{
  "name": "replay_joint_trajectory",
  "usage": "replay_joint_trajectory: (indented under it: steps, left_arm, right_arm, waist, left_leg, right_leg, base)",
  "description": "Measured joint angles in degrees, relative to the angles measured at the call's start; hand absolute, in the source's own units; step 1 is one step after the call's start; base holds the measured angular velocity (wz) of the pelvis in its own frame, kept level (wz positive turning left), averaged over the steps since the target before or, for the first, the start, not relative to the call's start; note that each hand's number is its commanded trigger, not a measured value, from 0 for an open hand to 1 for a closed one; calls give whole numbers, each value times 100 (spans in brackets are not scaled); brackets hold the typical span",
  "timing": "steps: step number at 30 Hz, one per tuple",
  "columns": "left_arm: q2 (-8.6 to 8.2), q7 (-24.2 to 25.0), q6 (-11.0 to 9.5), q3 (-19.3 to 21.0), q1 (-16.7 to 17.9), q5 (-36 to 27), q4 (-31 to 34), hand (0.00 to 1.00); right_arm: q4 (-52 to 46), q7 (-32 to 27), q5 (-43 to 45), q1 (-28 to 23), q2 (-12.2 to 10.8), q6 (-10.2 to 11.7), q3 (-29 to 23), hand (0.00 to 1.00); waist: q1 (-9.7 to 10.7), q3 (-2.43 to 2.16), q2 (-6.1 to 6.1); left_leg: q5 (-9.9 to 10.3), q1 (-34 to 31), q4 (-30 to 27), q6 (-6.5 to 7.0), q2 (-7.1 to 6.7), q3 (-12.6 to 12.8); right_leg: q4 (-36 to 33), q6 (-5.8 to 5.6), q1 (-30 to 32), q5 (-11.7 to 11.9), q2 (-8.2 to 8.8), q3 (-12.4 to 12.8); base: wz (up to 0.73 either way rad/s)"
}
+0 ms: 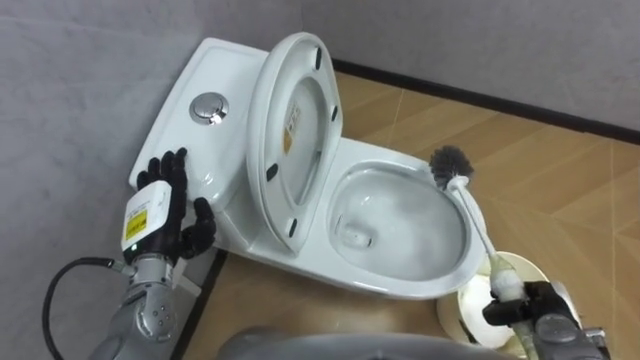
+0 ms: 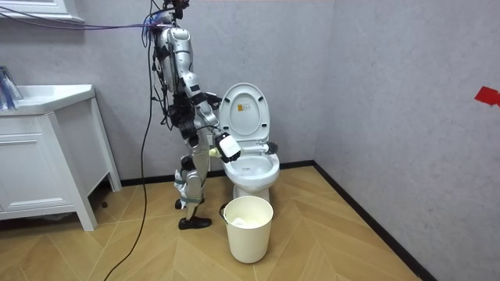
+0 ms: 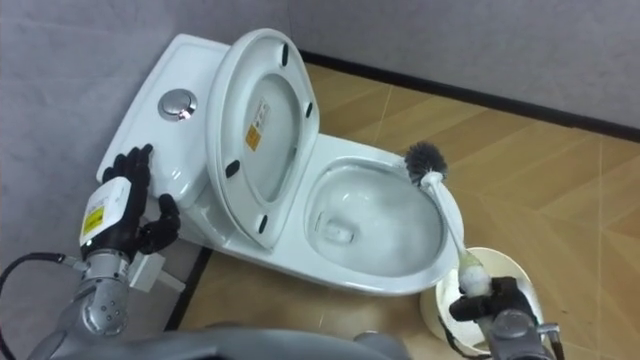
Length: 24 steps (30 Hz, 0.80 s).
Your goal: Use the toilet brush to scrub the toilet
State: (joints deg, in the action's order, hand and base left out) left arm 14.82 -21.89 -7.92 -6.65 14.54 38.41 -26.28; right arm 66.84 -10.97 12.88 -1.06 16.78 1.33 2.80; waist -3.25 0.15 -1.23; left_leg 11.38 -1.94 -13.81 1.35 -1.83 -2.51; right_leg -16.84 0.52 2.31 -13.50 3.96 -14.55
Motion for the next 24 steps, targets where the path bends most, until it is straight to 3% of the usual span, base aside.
replay_joint_trajectory:
  steps: [7, 12, 17, 21, 23, 24]
  left_arm:
    - [173, 27, -18, -46, -225, 92, -77, 0]
    - [282, -18, -215, -124, -809, 175, -507, 0]
    - [388, -51, -349, -307, -1422, 184, -885, 0]
    - [530, -230, -457, -571, -1891, 173, -1085, 0]
    - [652, -276, -471, -699, -2074, 173, -1128, 0]
    - [719, -314, -496, -769, -2195, 173, -1156, 0]
  right_arm:
    - [-87, -7, 1517, 21, 198, 176, 115, 100]
    - [-269, -22, 3002, 315, 488, 199, 618, 100]
    - [-238, -59, 3692, 712, 648, 287, 1297, 100]
    - [-269, -70, 3736, 932, 755, 222, 1538, 100]
    - [-241, -74, 3724, 1084, 896, 234, 1652, 100]
    - [-242, -81, 3724, 1205, 1029, 234, 1828, 100]
  waist:
    - [-21, 13, -26]
    - [-85, 89, -38]
    - [-220, 139, -86]
    - [-332, 177, -84]
    - [-339, 180, 5]
    - [-358, 205, 29]
  left_leg:
    - [-81, -267, -55, -16, 22, 73]
    - [-83, -798, -453, -21, 15, 73]
    - [-89, -1263, -761, -37, 28, 64]
    - [-86, -1894, -1058, -36, 25, 62]
    - [-86, -2127, -1190, -36, 15, 38]
    - [-87, -2295, -1263, -44, 10, 34]
  right_leg:
    - [-48, 51, 272, 32, 25, 11]
    - [-423, 105, 725, 7, 83, -11]
    - [-668, 117, 1178, 16, 101, -29]
    - [-971, 161, 1719, 62, 123, -59]
    - [-1095, 192, 1935, 79, 180, -88]
    - [-1171, 196, 2103, 79, 201, -119]
  base:
    - [-1]
    - [4]
    - [4]
    - [2]
    - [6]
    - [5]
